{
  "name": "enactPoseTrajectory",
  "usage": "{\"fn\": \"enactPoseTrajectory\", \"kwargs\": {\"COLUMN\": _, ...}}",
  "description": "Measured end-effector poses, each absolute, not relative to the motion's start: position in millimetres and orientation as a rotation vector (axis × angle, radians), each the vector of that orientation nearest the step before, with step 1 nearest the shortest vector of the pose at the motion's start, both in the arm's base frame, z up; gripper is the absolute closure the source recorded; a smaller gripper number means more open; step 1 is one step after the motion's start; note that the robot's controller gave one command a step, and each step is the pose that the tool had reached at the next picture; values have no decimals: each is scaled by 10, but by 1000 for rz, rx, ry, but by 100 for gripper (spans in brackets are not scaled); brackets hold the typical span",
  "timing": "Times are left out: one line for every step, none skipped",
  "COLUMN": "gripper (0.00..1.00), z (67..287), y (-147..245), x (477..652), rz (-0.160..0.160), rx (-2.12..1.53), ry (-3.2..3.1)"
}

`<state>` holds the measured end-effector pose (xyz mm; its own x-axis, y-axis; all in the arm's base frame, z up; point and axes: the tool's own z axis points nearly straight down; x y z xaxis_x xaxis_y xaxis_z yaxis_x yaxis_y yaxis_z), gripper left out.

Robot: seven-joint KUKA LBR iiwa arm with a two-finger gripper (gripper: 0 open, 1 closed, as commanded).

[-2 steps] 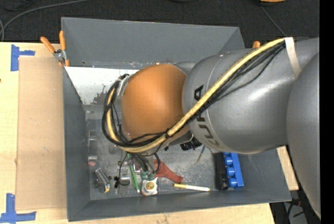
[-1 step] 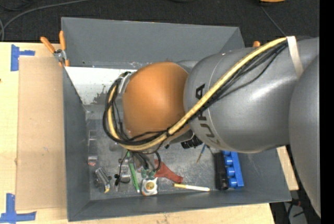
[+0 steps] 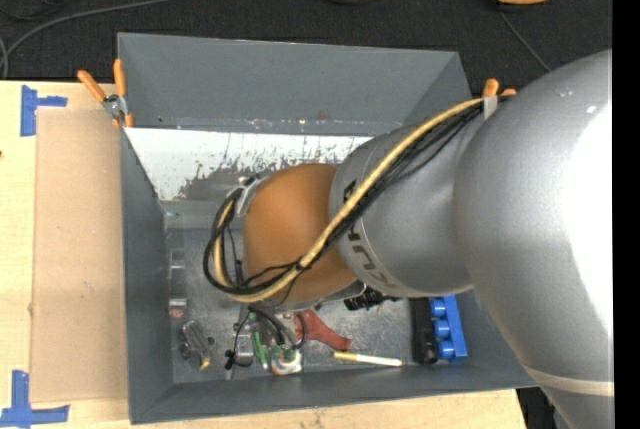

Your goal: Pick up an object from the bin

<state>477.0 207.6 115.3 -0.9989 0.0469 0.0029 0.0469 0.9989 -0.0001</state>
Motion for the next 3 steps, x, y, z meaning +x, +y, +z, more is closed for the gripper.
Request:
{"fn": "enactPoseTrajectory", "kwargs": {"gripper": 0, "z": 737, "y": 2078, "x": 4944, "rz": -4, "rx": -351, "ry": -3123}}
{"fn": "enactPoseTrajectory", "kwargs": {"gripper": 0, "z": 713, "y": 1330, "x": 4869, "rz": 5, "rx": -266, "ry": -3120}}
{"fn": "enactPoseTrajectory", "kwargs": {"gripper": 0, "z": 931, "y": 1248, "x": 4722, "rz": -2, "rx": -161, "ry": -3128}}
